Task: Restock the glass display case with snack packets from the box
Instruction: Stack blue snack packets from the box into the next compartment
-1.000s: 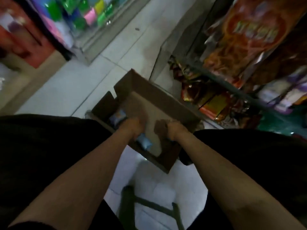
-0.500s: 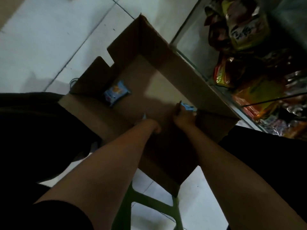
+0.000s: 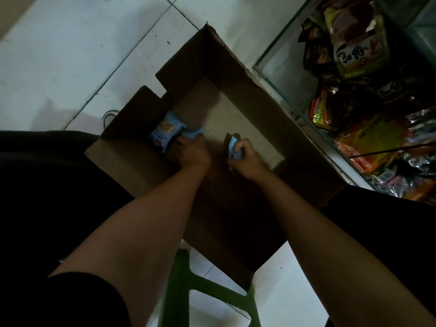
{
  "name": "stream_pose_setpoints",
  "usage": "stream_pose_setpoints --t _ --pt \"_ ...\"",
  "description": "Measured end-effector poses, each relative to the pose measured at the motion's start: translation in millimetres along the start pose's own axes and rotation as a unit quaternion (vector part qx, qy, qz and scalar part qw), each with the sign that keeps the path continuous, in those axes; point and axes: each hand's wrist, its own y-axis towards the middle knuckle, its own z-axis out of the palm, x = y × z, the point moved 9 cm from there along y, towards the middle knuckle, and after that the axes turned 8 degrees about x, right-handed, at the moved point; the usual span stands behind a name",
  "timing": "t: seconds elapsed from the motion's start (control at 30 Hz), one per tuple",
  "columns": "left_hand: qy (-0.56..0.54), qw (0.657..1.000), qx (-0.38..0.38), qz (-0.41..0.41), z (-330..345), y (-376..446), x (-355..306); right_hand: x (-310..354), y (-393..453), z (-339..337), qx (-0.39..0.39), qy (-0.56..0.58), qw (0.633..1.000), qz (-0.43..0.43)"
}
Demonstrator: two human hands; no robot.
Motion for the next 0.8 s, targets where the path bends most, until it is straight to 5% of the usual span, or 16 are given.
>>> stream_pose_setpoints --t 0.3,0.57,0.8 --pt "-0.059 0.992 -0.019 0.112 -61 -6 -45 14 9 -7 0.013 0.163 0.986 0.024" --pt "-0.097 0.994 0.0 -0.042 -85 27 15 18 22 18 0.059 0.308 0.945 0.087" --pt "-0.022 0.998 0.01 -0.062 -66 34 3 1 31 25 0.066 0.321 0.937 0.124"
